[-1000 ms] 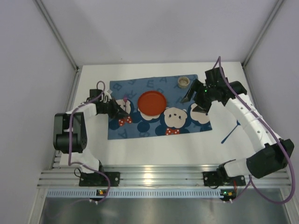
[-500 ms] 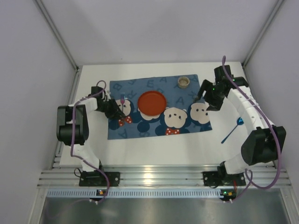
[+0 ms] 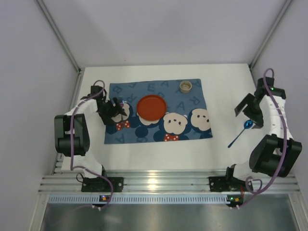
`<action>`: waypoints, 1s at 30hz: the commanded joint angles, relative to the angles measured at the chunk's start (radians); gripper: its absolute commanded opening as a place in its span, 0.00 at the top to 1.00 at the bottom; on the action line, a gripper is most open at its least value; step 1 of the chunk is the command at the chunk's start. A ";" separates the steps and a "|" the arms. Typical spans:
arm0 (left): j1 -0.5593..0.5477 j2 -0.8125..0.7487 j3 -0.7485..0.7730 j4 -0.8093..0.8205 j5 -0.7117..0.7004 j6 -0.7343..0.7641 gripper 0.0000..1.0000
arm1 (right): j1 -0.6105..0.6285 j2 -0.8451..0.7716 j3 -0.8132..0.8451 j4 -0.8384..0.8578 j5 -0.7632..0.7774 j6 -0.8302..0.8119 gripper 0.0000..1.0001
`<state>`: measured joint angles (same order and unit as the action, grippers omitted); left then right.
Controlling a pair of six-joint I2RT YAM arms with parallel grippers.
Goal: Set the dinner table for one person
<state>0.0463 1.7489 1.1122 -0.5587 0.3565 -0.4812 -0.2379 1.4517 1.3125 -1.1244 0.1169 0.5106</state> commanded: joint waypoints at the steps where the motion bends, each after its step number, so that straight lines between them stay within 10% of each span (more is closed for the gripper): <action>1: -0.003 -0.158 -0.023 -0.043 -0.021 -0.043 0.14 | -0.110 -0.044 -0.099 -0.038 0.069 -0.069 0.07; 9: -0.042 -0.302 -0.110 -0.043 0.027 -0.063 0.14 | -0.123 0.061 -0.251 0.116 0.037 -0.061 0.14; 22: -0.069 -0.356 -0.137 -0.070 0.024 -0.045 0.16 | -0.149 0.374 -0.062 0.241 0.039 -0.035 0.41; 30: -0.069 -0.397 -0.149 -0.106 -0.011 -0.054 0.16 | -0.150 0.473 -0.027 0.273 0.078 -0.053 0.78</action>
<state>-0.0216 1.3979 0.9722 -0.6373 0.3668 -0.5293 -0.3779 1.9022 1.2850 -0.9001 0.1596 0.4622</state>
